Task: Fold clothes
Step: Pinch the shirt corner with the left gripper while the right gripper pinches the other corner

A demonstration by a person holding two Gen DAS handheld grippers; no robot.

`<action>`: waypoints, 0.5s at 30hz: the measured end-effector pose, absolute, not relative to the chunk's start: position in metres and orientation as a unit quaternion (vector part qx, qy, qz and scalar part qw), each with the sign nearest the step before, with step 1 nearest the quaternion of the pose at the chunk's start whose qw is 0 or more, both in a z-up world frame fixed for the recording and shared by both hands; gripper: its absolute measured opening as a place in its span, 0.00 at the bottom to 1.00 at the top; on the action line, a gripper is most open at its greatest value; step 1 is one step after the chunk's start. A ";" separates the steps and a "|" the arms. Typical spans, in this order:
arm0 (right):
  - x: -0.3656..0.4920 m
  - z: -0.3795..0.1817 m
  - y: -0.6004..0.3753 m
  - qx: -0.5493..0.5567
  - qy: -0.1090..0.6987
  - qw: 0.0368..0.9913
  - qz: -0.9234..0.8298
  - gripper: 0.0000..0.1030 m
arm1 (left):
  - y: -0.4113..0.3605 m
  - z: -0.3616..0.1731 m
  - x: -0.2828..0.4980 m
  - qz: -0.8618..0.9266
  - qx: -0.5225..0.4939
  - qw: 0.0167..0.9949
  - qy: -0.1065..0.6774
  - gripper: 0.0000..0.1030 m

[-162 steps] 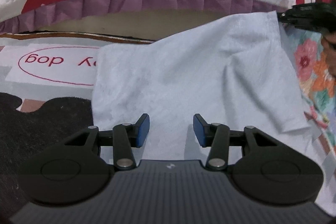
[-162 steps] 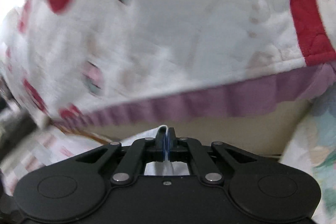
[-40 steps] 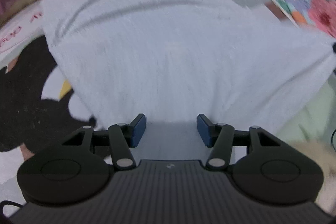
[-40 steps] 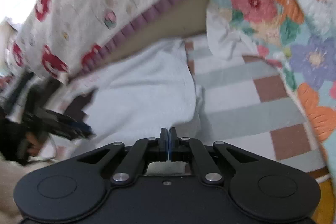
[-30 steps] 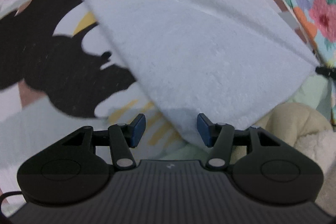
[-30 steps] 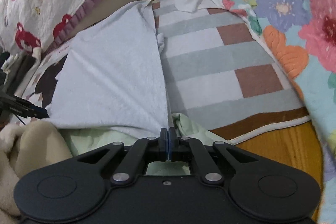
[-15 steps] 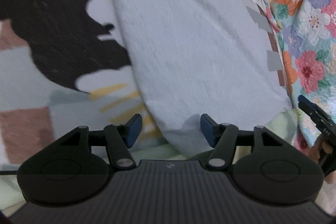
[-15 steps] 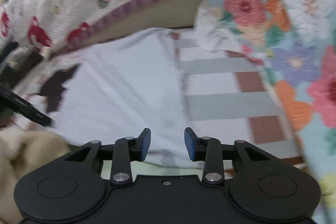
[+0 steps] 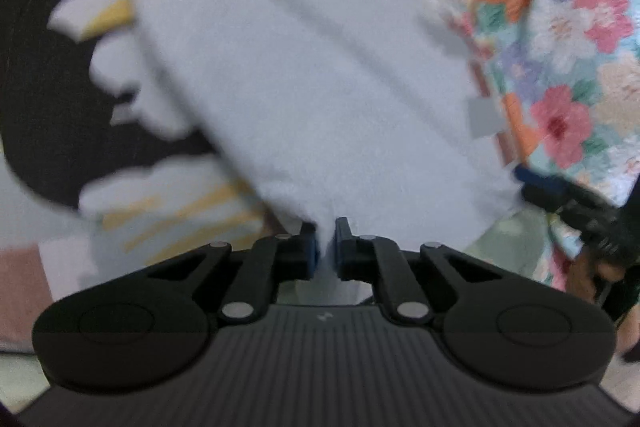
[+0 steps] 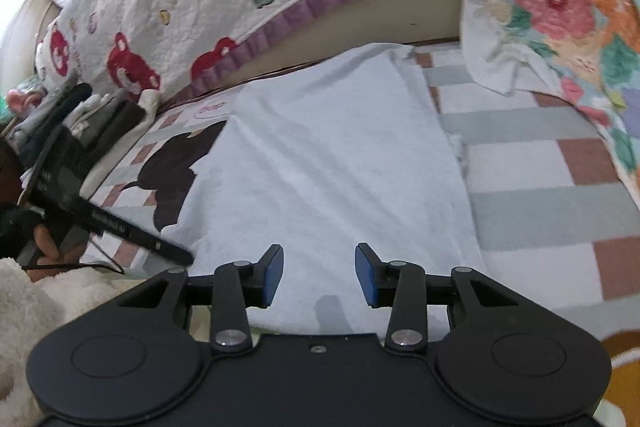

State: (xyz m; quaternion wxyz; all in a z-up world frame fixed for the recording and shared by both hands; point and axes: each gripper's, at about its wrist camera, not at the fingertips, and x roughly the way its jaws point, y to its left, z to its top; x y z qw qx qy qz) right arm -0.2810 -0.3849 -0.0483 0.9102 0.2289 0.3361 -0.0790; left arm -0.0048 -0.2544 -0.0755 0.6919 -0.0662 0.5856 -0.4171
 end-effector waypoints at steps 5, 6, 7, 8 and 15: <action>-0.265 -0.038 -0.373 0.175 0.331 0.927 -0.014 0.54 | -0.270 -0.028 0.038 -0.442 -0.160 0.711 0.522 0.08; -0.263 -0.034 -0.369 0.163 0.326 0.931 0.002 0.57 | -0.277 -0.024 0.047 -0.441 -0.169 0.714 0.518 0.08; -0.260 -0.030 -0.364 0.146 0.320 0.936 0.021 0.63 | -0.284 -0.021 0.055 -0.439 -0.178 0.716 0.513 0.08; -0.257 -0.027 -0.359 0.130 0.316 0.939 0.029 0.64 | -0.292 -0.019 0.062 -0.437 -0.185 0.717 0.511 0.08; -0.232 -0.033 -0.356 0.031 0.332 0.941 -0.064 0.65 | -0.315 -0.020 0.069 -0.425 -0.208 0.718 0.510 0.08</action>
